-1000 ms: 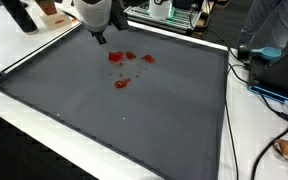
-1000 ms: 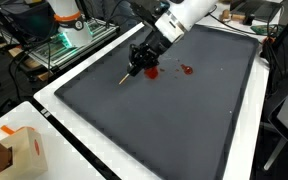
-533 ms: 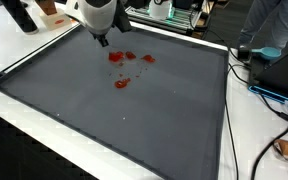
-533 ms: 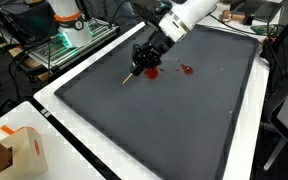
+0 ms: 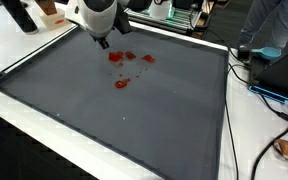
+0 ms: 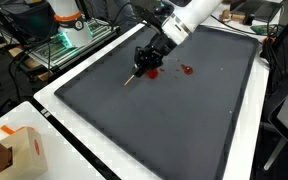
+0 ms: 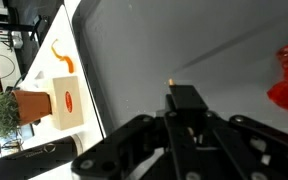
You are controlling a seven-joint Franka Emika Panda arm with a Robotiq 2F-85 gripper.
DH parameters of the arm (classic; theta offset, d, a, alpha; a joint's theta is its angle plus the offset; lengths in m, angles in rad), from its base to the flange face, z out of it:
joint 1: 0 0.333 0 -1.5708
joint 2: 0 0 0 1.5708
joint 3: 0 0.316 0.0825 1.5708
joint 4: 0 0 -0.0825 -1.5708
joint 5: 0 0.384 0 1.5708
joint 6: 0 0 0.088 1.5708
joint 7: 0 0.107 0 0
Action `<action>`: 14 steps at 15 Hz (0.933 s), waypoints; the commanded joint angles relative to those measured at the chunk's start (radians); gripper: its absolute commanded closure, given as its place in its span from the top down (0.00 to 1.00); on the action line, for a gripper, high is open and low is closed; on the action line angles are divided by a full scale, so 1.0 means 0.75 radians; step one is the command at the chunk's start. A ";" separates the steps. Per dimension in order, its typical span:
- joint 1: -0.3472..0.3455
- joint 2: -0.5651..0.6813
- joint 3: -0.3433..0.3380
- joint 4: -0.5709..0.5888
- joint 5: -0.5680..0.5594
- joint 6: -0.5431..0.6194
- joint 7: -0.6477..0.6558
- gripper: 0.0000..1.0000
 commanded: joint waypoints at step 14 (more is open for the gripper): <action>-0.118 -0.093 0.025 -0.016 0.308 0.039 -0.552 0.03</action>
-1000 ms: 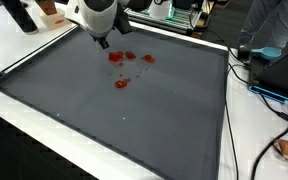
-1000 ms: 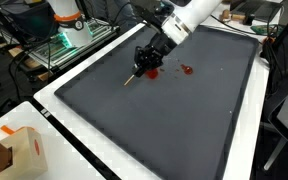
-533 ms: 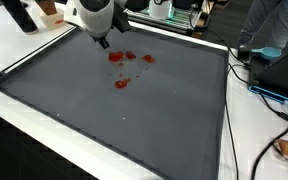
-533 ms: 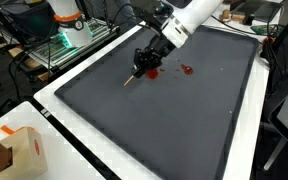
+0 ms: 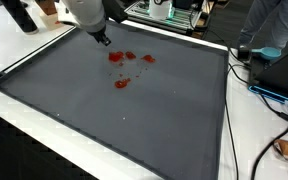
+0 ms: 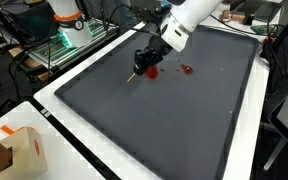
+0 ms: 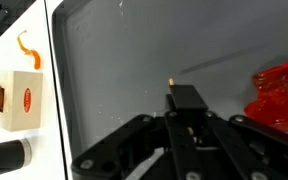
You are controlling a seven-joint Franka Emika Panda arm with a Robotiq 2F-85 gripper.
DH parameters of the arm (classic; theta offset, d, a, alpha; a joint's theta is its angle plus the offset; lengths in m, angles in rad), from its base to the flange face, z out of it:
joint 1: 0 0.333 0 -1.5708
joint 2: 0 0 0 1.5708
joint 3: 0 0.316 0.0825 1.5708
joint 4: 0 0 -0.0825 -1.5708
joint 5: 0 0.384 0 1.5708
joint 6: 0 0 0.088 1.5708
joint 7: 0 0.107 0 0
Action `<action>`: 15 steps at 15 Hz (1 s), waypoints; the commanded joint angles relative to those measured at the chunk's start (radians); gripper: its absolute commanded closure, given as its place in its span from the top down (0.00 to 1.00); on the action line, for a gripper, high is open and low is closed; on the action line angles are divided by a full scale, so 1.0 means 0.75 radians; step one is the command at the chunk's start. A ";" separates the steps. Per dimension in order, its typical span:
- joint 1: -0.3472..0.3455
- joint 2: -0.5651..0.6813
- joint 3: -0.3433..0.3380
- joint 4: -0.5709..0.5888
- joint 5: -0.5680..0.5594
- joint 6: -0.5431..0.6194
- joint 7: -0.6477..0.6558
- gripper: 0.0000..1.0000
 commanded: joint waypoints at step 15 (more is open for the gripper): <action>-0.230 -0.465 0.071 -0.234 0.517 0.066 -0.973 0.03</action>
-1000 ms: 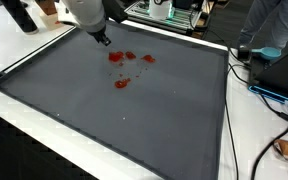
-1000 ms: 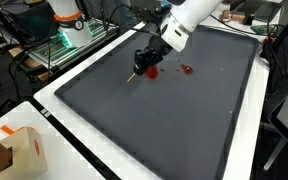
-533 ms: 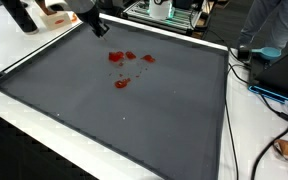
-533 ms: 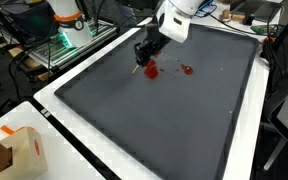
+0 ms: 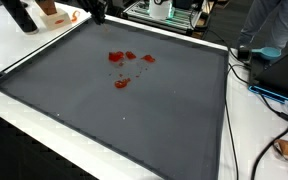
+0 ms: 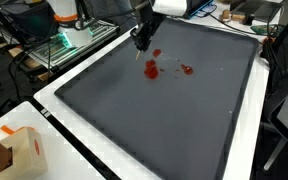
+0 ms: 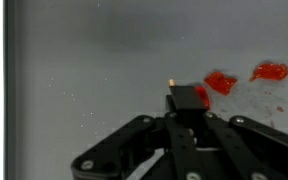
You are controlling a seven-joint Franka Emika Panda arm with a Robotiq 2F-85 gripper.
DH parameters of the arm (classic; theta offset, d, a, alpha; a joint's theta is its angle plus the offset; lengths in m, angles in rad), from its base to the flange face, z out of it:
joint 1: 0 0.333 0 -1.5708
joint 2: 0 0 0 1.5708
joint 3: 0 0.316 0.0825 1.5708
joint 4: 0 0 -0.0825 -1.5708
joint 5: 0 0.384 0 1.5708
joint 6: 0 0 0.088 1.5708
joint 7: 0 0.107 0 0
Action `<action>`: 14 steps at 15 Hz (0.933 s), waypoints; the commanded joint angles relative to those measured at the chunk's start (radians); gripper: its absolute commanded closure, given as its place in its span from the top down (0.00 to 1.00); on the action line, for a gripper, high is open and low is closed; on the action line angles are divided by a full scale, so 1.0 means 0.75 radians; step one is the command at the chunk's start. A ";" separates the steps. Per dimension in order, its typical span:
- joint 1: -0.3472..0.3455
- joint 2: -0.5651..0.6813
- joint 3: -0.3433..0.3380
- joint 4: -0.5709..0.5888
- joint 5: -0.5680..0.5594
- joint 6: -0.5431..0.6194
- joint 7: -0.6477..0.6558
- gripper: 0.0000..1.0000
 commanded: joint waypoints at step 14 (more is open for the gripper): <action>-0.048 -0.310 0.001 -0.203 0.173 0.033 -0.391 0.12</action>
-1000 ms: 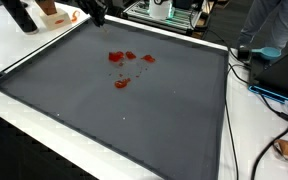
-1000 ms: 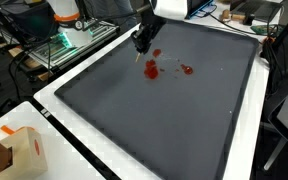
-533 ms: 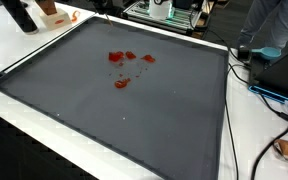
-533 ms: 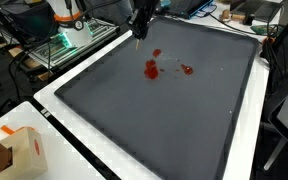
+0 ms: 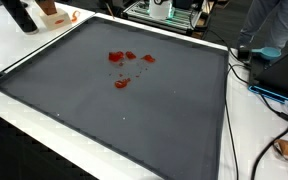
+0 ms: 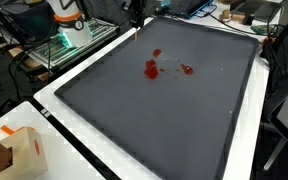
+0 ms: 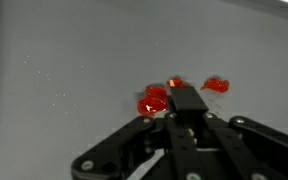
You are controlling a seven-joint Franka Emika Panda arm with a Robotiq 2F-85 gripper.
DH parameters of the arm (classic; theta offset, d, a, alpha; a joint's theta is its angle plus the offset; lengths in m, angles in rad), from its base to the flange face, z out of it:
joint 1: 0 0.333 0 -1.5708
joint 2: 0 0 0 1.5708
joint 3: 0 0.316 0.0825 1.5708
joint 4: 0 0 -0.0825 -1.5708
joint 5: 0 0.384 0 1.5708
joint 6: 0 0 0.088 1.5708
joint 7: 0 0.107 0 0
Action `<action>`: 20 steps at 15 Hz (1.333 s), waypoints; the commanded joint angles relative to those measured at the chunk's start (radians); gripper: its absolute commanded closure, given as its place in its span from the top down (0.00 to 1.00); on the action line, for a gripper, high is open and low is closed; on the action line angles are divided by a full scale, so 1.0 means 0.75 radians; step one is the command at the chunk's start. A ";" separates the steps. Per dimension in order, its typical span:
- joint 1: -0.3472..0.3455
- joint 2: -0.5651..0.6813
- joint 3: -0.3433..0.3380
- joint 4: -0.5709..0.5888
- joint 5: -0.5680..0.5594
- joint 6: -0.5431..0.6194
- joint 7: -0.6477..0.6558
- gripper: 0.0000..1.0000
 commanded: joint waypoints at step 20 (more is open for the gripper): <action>0.010 -0.045 -0.002 -0.011 -0.002 0.358 -0.015 0.12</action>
